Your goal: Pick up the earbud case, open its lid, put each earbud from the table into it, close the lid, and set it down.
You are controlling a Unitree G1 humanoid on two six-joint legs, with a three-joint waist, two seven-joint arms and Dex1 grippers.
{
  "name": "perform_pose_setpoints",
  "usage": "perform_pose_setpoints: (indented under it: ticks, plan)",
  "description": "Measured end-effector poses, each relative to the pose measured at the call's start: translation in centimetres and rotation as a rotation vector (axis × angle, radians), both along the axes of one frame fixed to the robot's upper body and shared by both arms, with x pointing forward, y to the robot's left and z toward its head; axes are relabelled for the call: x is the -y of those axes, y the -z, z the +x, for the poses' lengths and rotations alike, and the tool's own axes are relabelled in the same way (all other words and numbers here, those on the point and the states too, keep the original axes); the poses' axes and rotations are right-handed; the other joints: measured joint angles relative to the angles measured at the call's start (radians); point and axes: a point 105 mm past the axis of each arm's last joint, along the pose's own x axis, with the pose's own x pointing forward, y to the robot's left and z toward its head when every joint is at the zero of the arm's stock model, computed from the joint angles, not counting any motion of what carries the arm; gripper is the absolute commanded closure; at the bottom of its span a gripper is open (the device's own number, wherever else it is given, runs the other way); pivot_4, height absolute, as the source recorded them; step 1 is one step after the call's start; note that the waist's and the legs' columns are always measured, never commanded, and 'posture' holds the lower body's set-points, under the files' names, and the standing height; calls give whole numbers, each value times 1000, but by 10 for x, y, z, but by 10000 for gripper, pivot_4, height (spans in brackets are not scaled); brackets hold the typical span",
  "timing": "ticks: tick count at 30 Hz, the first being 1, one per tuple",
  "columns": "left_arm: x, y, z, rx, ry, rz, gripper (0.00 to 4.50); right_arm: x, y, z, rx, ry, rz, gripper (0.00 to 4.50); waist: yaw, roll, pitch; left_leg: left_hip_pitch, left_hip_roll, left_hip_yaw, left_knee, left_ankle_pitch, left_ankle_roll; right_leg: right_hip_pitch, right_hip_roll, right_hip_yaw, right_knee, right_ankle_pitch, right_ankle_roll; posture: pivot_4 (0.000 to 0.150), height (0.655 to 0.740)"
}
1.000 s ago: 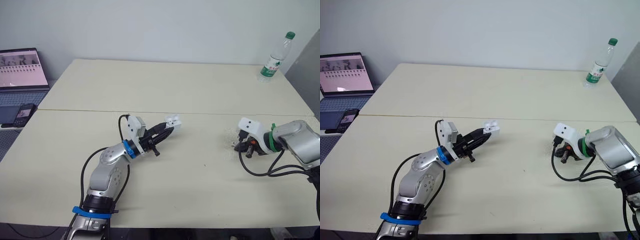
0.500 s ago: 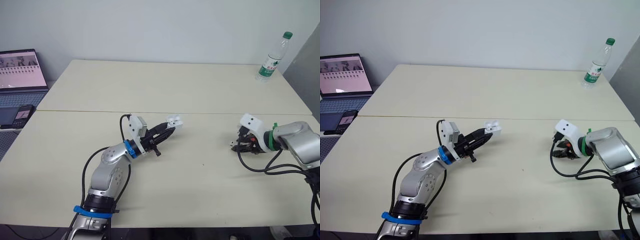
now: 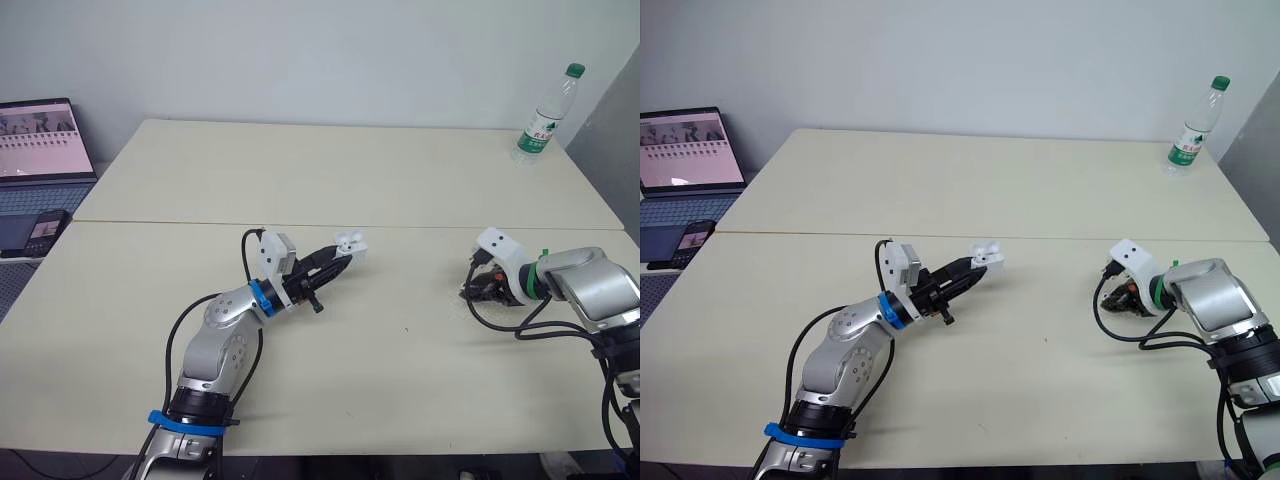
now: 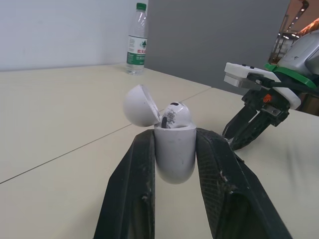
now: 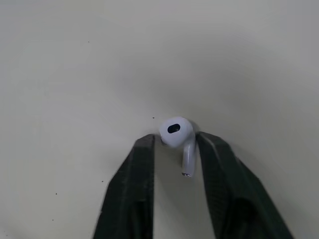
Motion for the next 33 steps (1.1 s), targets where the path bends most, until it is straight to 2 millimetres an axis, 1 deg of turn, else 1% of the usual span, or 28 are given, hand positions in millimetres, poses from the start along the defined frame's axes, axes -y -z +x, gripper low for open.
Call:
perform_pose_setpoints:
  ticks: [5,8,10,13,18,19,21,24,26,29,31,33]
  plan:
    - [0,0,0,0,0,0,36648,-1,0,0,0,-4,2,40687,0,0,0,0,0,0,0,0,0,0,0,0,0,0,0,1500,7362]
    - [0,0,0,0,0,0,36648,-4,-3,-3,12,-52,2,40687,0,0,0,0,0,0,0,0,0,0,0,0,0,0,0,1500,7362]
    - [0,0,0,0,0,1,36648,-4,-7,-12,28,-142,-18,40687,1,0,0,-1,0,-1,0,0,0,0,0,0,0,0,0,1500,7362]
    - [-1,1,1,-2,-4,5,36648,1,-8,-34,30,-321,-96,40687,4,0,0,-1,0,-2,0,0,0,0,0,-1,-1,0,0,1500,7362]
    - [0,2,0,-6,-4,6,36648,9,7,-71,-15,-623,-217,40687,3,0,0,0,0,0,0,0,0,0,0,-1,0,0,0,1500,7362]
    - [-1,3,0,-6,-4,6,36648,11,8,-75,-21,-664,-238,40687,3,0,0,1,0,0,0,0,0,1,0,-1,0,0,0,1500,7362]
    - [0,3,0,-7,-3,6,36648,14,9,-77,-11,-725,-283,40687,-1,0,0,3,0,2,0,0,0,2,0,0,0,0,1,1500,7362]
    - [0,3,0,-6,-1,7,36648,22,11,-75,11,-773,-351,40687,-2,0,0,8,1,2,0,0,0,6,0,0,0,-1,3,1500,7362]
    - [0,3,1,-9,-2,8,36648,28,14,-74,16,-796,-393,40687,-1,0,0,9,1,1,1,0,0,7,1,0,0,-1,2,1500,7362]
    - [0,5,2,-15,-3,10,36648,30,14,-73,24,-826,-424,40687,0,0,0,9,0,1,1,0,0,8,0,0,0,-1,1,1500,7362]
    - [1,4,2,-14,-2,11,36648,31,14,-74,19,-838,-438,33238,0,0,0,9,0,1,1,0,0,9,0,0,0,0,1,1500,7362]
    - [1,4,2,-14,-2,11,36648,34,13,-72,15,-825,-453,27653,2,0,0,9,0,1,1,0,0,9,-1,0,0,0,1,1500,7362]
